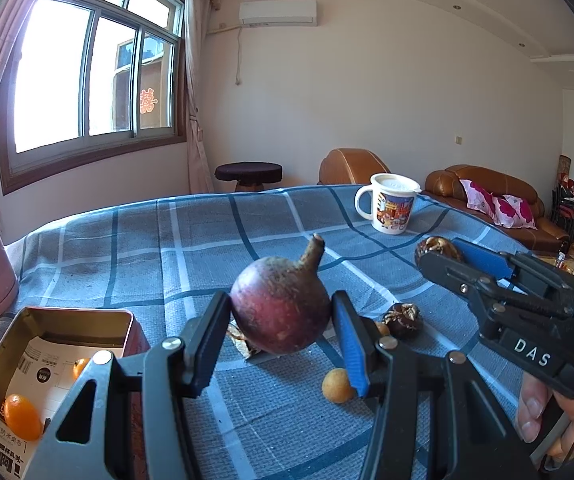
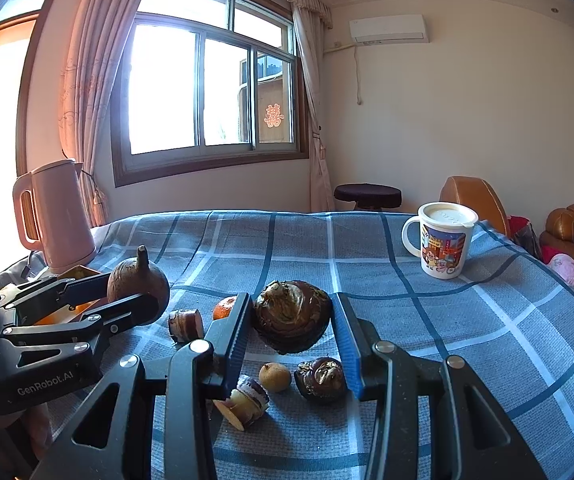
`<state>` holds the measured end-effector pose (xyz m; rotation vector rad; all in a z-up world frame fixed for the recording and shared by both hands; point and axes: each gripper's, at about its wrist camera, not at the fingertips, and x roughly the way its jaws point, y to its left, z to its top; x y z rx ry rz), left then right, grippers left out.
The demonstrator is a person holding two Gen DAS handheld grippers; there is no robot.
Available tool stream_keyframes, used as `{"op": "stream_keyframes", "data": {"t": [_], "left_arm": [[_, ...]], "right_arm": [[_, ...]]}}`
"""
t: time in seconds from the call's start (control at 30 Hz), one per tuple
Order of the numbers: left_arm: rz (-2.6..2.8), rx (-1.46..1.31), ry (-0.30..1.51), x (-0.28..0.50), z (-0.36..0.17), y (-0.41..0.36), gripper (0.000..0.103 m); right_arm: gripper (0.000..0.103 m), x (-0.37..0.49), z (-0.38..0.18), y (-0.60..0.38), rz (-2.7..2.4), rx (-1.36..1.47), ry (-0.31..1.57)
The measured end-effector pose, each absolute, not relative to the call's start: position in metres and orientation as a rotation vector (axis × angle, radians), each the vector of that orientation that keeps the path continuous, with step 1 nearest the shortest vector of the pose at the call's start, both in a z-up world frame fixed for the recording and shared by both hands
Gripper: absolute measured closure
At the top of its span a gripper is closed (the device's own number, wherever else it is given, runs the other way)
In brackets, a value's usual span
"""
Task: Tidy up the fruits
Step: 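Lift the purple beet and mangosteen with both tools toward the tin box, then carry the purple beet with the left tool over the tin box while the right tool carries the mangosteen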
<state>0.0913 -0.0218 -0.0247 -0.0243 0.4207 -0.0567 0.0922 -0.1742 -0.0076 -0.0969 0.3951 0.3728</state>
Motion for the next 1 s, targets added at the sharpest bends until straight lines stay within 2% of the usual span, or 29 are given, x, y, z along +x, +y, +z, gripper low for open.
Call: {"op": "stream_keyframes", "data": {"t": [1.0], "left_arm": [[-0.021, 0.0, 0.321, 0.071, -0.019, -0.024, 0.049]], "right_arm": [[0.06, 0.08, -0.004, -0.176, 0.381, -0.103, 0.326]]}}
